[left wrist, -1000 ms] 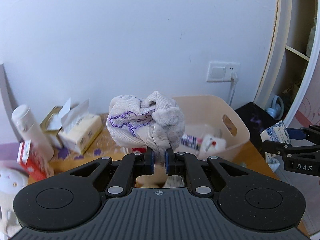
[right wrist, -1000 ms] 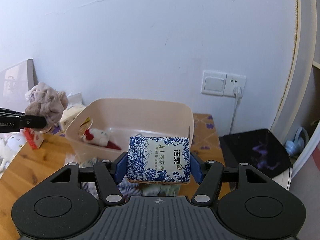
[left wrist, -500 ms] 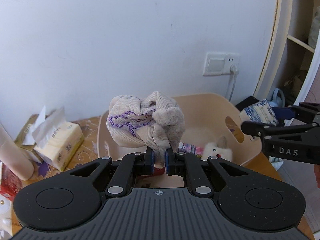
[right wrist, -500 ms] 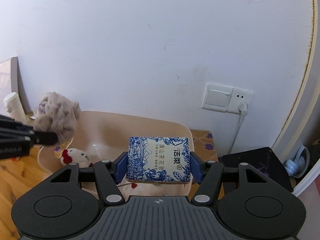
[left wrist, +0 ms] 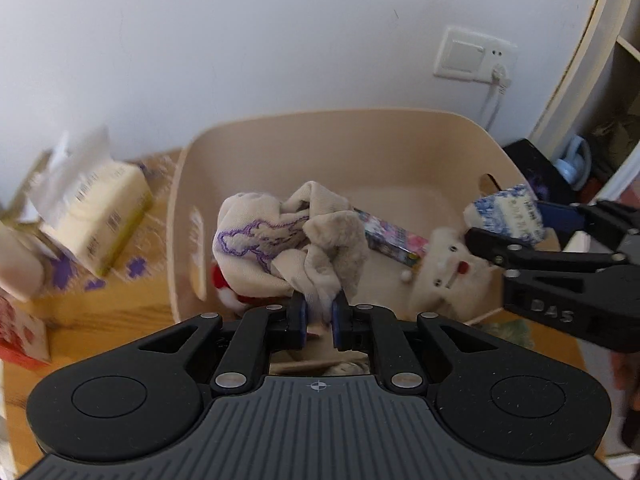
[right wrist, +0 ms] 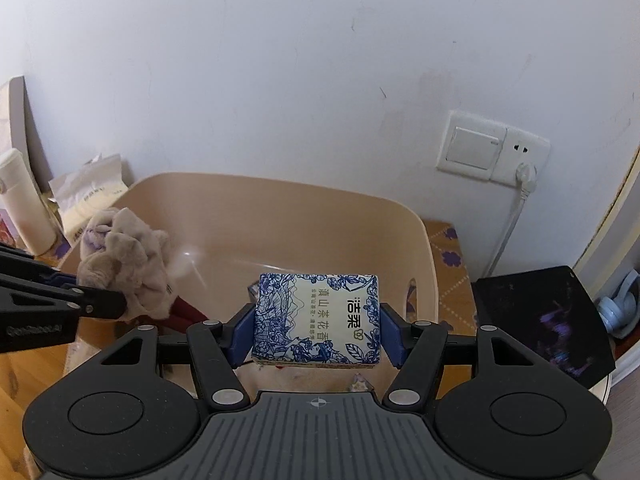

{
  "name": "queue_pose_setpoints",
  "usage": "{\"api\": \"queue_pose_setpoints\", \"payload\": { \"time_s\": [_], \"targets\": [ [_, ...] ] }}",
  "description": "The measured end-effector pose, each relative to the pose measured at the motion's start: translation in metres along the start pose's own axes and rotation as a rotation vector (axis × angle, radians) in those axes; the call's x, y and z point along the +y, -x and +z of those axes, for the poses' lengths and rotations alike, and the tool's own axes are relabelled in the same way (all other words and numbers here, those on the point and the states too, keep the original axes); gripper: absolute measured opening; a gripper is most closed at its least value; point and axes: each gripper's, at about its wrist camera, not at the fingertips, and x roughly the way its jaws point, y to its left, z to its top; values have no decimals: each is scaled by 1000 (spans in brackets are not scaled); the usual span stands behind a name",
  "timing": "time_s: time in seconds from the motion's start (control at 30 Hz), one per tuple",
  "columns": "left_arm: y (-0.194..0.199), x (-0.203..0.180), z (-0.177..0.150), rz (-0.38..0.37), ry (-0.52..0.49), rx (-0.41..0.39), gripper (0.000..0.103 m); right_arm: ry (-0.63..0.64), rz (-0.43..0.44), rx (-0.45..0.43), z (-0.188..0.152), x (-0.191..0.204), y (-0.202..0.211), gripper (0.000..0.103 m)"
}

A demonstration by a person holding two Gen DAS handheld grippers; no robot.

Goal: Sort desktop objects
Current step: 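Lower the towel and blue tissue pack into the basket and open both tools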

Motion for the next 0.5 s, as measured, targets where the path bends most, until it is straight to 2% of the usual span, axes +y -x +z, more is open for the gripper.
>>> {"api": "queue_pose_setpoints", "payload": {
  "time_s": [0.03, 0.07, 0.13, 0.2, 0.3, 0.4, 0.5],
  "targets": [
    [-1, -1, 1, -6, 4, 12, 12, -7, 0, 7, 0, -1, -1, 61],
    [-2, -2, 1, -5, 7, 22, 15, -13, -3, 15, -1, -2, -2, 67],
    [-4, -2, 1, -6, 11, 36, 23, -22, -3, 25, -1, -3, -2, 70],
    [-3, -2, 0, -7, 13, 36, 45, -24, 1, 29, 0, -4, 0, 76],
    [-1, -1, -1, -15, 22, 27, 68, -22, -3, 18, 2, -6, 6, 86],
    [5, 0, 0, -2, 32, 5, 77, -23, -3, 5, 3, -8, 15, 89],
    [15, 0, 1, 4, 30, -15, 78, -29, -4, -7, 3, -11, 27, 98]
  ]
}}
